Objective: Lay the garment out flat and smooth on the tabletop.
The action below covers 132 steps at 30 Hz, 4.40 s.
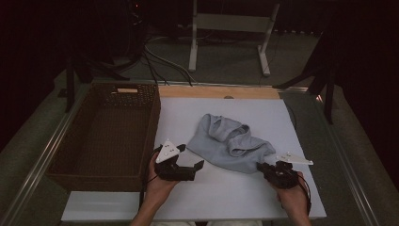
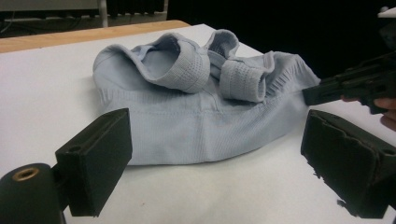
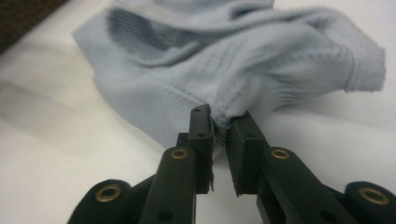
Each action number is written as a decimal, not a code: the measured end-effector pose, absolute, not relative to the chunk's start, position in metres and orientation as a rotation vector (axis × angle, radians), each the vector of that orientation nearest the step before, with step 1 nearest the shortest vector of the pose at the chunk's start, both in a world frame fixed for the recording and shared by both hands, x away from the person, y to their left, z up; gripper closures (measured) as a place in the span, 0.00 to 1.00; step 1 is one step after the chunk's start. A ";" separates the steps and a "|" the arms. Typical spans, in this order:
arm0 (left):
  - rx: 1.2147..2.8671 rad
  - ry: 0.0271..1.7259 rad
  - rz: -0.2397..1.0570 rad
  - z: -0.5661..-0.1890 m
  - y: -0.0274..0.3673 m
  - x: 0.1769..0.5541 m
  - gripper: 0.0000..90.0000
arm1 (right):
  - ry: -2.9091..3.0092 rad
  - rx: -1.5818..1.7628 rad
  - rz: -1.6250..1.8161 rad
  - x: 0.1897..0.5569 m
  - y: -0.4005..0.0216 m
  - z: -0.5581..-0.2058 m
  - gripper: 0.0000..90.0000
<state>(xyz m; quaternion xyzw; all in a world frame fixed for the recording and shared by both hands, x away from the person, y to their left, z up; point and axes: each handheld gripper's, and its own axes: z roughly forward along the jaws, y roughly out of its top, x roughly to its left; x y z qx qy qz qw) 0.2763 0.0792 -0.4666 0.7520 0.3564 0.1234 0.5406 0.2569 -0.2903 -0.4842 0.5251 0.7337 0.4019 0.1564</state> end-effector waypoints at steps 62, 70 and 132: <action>1.827 0.830 0.395 -0.487 0.064 0.293 0.12 | 1.992 1.595 0.974 0.266 -0.323 -0.487 0.54; 1.841 0.849 0.388 -0.494 0.060 0.298 0.12 | 2.022 1.597 0.989 0.260 -0.324 -0.491 0.43; 1.999 1.020 0.218 -0.526 0.048 0.312 0.52 | 2.053 1.555 1.114 0.233 -0.322 -0.473 0.94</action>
